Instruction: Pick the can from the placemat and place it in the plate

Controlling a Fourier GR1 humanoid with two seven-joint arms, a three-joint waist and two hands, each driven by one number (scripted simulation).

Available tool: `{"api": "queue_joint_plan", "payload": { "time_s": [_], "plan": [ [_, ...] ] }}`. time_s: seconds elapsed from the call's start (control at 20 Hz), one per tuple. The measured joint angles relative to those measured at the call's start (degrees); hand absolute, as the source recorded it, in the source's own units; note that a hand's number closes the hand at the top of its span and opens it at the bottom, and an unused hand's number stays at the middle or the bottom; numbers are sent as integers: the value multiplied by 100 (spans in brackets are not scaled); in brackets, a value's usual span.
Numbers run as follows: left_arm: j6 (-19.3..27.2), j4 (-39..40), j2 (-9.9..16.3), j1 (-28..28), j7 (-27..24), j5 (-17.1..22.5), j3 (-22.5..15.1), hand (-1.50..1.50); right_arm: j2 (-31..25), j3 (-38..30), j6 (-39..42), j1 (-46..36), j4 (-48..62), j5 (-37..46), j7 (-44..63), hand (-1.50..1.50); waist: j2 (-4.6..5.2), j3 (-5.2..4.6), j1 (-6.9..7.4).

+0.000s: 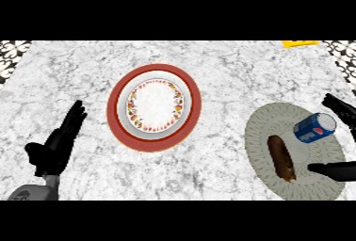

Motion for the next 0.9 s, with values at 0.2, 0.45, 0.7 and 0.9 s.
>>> {"api": "queue_joint_plan", "payload": {
  "time_s": [0.2, 0.45, 0.7, 0.9],
  "plan": [
    [-64, -37, 20, 71, -30, -35, 31, 0, -586, -180, 33, 114, -158, 360, 291, -150, -5, -4, -4],
    [-25, -97, -61, 53, 33, -97, 5, 0, -1285, -23, 222, 150, -339, 1040, 816, -150, -2, -6, 10],
    [-127, -38, -29, -79, 113, -107, 130, 0, -1597, 181, 538, 108, -369, 1553, 1253, -150, 3, -4, 24],
    [-225, -17, -88, 11, 9, -175, 185, 0, -1539, 316, 734, -16, -413, 1874, 1733, -150, 2, -3, 33]
  ]
}}
